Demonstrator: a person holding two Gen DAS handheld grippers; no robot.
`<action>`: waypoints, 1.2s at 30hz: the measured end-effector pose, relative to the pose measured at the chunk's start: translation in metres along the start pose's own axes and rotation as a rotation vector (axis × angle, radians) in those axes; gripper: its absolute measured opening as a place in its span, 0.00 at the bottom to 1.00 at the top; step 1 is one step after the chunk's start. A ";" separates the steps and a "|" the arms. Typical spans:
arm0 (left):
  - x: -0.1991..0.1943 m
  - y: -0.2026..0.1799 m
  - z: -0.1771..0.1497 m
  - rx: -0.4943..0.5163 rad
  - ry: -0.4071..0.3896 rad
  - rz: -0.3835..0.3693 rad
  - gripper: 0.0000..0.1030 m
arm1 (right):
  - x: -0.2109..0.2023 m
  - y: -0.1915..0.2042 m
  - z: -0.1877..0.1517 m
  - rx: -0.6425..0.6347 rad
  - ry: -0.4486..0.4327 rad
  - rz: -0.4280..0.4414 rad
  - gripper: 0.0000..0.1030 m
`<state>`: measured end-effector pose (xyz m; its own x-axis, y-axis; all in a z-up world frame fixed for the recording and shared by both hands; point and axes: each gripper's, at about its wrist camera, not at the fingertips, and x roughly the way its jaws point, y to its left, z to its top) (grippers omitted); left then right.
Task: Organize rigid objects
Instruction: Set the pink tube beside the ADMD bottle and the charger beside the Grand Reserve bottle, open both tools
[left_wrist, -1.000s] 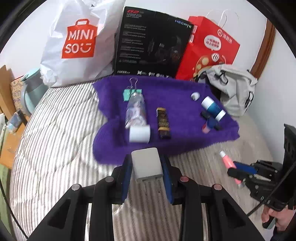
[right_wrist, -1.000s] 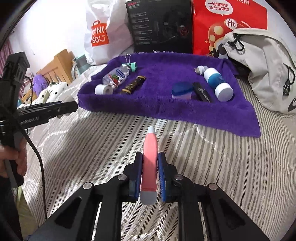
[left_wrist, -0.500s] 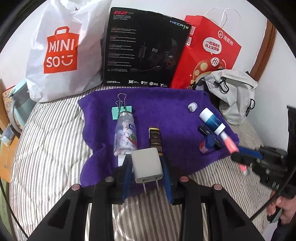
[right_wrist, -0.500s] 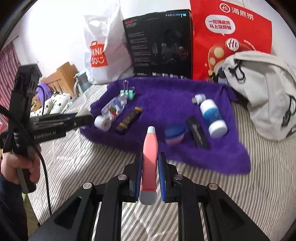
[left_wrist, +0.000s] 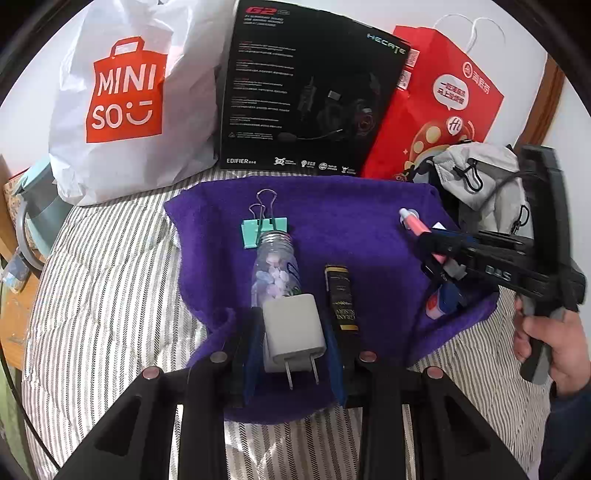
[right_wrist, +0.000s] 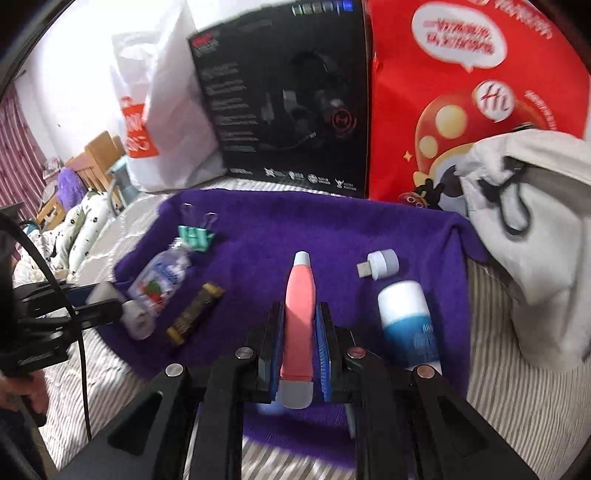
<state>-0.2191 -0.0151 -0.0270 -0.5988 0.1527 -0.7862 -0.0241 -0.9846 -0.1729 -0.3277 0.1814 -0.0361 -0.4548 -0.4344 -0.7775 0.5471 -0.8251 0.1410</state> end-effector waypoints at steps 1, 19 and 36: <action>0.001 0.001 0.000 0.000 -0.001 0.000 0.29 | 0.007 -0.002 0.004 -0.001 0.008 -0.005 0.16; 0.009 0.009 0.007 -0.020 0.006 -0.003 0.29 | 0.067 -0.008 0.026 -0.064 0.127 -0.107 0.16; 0.002 0.005 0.017 -0.018 -0.014 0.010 0.29 | 0.017 -0.004 0.012 -0.066 0.095 -0.056 0.33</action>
<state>-0.2339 -0.0215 -0.0196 -0.6102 0.1412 -0.7795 -0.0033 -0.9844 -0.1757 -0.3460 0.1730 -0.0426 -0.4190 -0.3498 -0.8379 0.5692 -0.8202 0.0578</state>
